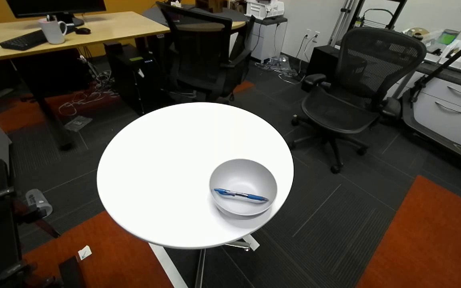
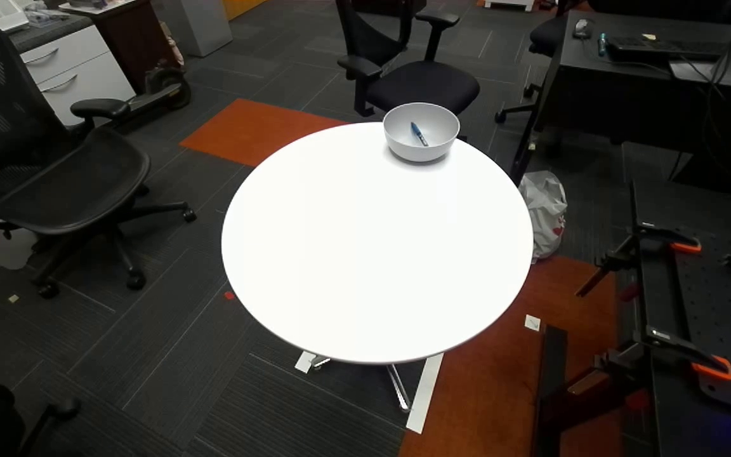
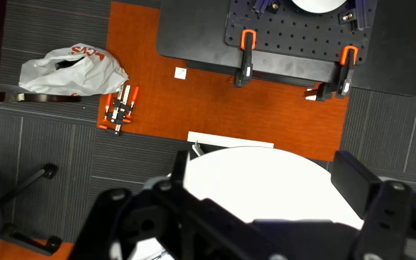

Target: Pick the pen from the bowl and put it on the table

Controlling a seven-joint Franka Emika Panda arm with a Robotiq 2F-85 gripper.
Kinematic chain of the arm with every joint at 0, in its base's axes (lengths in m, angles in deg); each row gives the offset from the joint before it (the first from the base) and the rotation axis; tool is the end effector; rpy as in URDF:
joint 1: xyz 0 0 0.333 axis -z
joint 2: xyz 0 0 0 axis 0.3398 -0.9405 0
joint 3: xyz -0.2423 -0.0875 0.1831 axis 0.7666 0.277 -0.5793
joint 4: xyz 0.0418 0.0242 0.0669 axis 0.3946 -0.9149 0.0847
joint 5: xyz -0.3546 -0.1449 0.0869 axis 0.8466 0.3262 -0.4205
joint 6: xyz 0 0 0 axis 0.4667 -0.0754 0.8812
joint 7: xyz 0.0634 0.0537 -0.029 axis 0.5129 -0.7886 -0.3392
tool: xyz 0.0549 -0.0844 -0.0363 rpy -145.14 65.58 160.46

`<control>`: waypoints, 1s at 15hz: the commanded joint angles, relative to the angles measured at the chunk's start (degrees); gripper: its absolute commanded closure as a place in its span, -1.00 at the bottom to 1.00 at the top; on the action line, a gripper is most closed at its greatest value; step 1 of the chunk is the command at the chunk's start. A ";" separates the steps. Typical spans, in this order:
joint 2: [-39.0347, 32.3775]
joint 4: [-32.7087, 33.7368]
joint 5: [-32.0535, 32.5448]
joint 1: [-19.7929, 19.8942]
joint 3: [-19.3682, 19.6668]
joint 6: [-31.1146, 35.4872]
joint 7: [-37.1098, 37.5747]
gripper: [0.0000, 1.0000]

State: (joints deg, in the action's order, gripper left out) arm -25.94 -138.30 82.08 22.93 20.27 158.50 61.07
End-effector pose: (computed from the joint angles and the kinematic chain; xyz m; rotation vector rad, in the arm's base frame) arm 0.3535 -0.1476 0.5412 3.1108 0.2379 -0.3639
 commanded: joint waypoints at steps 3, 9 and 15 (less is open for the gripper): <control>-8.33 5.05 -7.73 0.57 -0.68 3.91 6.16 -1.00; -13.99 3.85 -13.19 1.98 -3.76 16.05 20.88 -1.00; -24.35 2.70 -12.74 3.41 -5.33 29.12 36.53 -1.00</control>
State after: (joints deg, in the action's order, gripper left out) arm -45.17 -135.85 70.07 24.46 15.82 182.69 92.53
